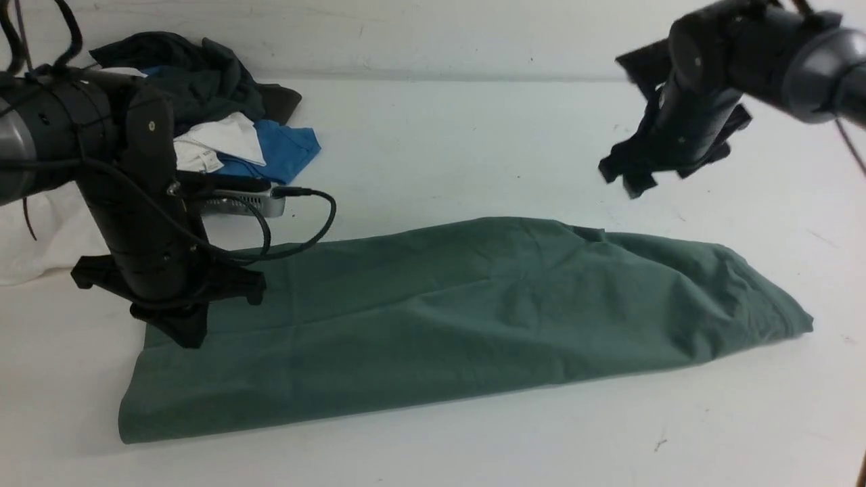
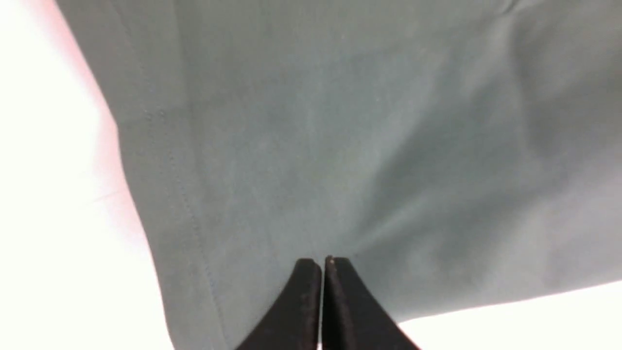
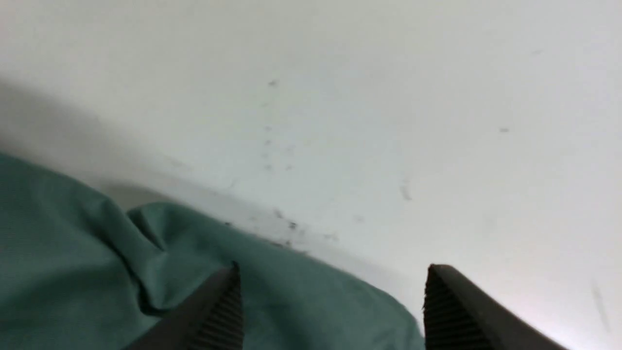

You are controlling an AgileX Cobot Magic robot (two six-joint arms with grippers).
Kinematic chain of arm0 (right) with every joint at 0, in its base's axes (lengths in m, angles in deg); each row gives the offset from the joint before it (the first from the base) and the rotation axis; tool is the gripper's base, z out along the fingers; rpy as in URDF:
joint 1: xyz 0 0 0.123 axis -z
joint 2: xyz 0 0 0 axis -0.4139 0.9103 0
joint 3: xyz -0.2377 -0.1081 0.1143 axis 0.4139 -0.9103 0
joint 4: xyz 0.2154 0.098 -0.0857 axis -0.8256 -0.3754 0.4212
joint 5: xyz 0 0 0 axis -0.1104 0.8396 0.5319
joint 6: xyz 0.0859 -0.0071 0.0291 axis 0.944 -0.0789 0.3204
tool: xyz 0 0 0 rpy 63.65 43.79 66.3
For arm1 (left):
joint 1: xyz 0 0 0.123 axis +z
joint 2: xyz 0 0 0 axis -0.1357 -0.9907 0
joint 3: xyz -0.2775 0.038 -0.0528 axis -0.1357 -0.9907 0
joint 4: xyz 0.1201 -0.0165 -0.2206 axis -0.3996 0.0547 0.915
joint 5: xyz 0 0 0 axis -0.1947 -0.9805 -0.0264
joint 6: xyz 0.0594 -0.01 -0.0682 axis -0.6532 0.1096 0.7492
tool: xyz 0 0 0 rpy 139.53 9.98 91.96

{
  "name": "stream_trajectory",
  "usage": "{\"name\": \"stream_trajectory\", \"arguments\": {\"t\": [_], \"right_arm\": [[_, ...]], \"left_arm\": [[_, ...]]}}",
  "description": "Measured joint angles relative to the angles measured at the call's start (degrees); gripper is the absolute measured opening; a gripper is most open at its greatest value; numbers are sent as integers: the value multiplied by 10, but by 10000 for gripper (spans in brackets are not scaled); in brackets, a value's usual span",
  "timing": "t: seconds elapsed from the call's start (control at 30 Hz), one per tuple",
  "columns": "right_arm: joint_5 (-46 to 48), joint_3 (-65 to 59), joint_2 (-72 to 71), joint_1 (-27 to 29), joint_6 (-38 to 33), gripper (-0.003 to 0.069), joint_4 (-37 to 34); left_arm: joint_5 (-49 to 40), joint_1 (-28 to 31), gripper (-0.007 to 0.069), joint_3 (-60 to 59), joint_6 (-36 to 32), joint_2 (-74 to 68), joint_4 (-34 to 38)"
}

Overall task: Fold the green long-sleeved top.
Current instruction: Use both arms to drag the lower edge of the fabric forward and fold it over the upper edge

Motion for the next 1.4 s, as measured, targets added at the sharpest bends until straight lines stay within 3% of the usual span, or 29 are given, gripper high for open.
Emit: {"name": "stream_trajectory", "arguments": {"t": [0.1, 0.2, 0.23, 0.27, 0.33, 0.5, 0.77, 1.07, 1.23, 1.4], "right_arm": [[40, 3, -30, 1, 6, 384, 5], [72, -5, -47, 8, -29, 158, -69], [72, -7, -47, 9, -31, 158, -69], [73, -26, -48, 18, -49, 56, -115], [74, -64, -45, 30, -60, 12, -155], [46, -168, -43, 93, -63, -13, -203], [13, -273, -27, 177, -46, -14, -200], [7, -336, -68, 212, -44, -14, -213], [3, -341, -132, 216, -43, -15, -207], [20, -310, -176, 216, -51, 2, -249]], "left_arm": [[1, 0, -4, 0, 0, 6, 10], [7, -7, -4, 0, 0, 0, 17], [9, -10, -4, 0, 0, -1, 18], [16, -19, -4, 0, 0, -8, 18], [22, -35, -4, 0, 0, -21, 18], [37, -54, -4, 0, 1, -59, 17], [47, -55, -3, -3, 17, -119, -4], [75, -49, -3, -65, 80, -92, -54], [71, -44, -3, -86, 84, -60, -80], [71, -41, -3, -92, 77, 40, -82]]}}
